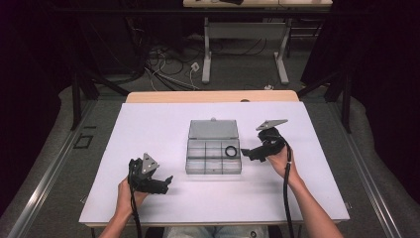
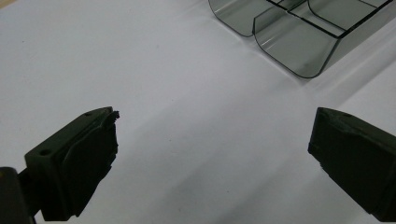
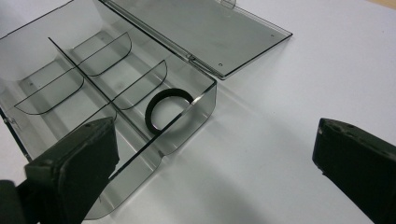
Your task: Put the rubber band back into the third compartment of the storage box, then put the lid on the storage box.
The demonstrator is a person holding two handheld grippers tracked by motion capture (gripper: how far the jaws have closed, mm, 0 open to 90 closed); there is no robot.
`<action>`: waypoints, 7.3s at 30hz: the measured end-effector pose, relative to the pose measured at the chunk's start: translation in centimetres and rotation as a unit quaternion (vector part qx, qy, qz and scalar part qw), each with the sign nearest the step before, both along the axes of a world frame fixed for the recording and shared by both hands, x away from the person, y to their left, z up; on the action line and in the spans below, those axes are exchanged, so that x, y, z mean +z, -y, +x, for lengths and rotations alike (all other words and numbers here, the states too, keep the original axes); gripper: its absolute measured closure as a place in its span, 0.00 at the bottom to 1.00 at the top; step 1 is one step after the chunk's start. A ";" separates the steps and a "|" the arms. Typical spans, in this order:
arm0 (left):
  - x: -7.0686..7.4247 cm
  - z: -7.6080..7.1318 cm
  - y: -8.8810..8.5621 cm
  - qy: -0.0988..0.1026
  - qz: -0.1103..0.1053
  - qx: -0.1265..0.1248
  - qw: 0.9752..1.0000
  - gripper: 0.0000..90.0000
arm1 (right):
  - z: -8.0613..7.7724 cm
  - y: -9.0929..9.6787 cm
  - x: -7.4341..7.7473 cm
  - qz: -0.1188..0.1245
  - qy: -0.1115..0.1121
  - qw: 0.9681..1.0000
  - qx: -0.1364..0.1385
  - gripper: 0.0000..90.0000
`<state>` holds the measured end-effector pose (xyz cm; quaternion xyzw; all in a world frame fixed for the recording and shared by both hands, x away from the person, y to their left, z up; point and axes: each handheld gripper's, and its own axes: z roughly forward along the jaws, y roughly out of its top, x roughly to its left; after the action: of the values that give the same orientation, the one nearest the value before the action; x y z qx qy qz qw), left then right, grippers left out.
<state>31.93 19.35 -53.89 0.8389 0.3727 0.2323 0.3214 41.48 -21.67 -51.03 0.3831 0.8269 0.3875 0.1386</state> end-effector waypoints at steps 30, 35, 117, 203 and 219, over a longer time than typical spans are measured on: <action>3.6 3.5 5.1 -0.003 -0.019 -0.032 0.999 0.00 | 0.1 0.6 0.1 0.001 -0.009 1.000 -0.008 0.00; 3.5 4.6 6.9 -0.023 -0.016 -0.036 0.999 0.01 | 0.2 0.6 0.0 0.002 -0.008 1.000 -0.006 0.00; 0.1 8.4 13.4 -0.126 0.002 -0.060 0.990 0.64 | 5.8 -1.9 -3.3 -0.021 -0.054 0.998 -0.032 1.00; 0.0 8.2 13.3 -0.114 -0.004 -0.061 0.992 0.64 | 5.9 -2.9 -2.1 0.077 0.080 0.991 -0.078 1.00; 0.8 8.3 12.7 -0.081 -0.008 -0.038 0.996 0.29 | 5.5 -2.9 -1.5 0.076 0.092 0.991 -0.069 1.00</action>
<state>40.21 6.63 -53.12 0.8659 0.3675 0.1478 0.3056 46.97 -18.77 -52.57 0.4113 0.7506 0.4724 0.2106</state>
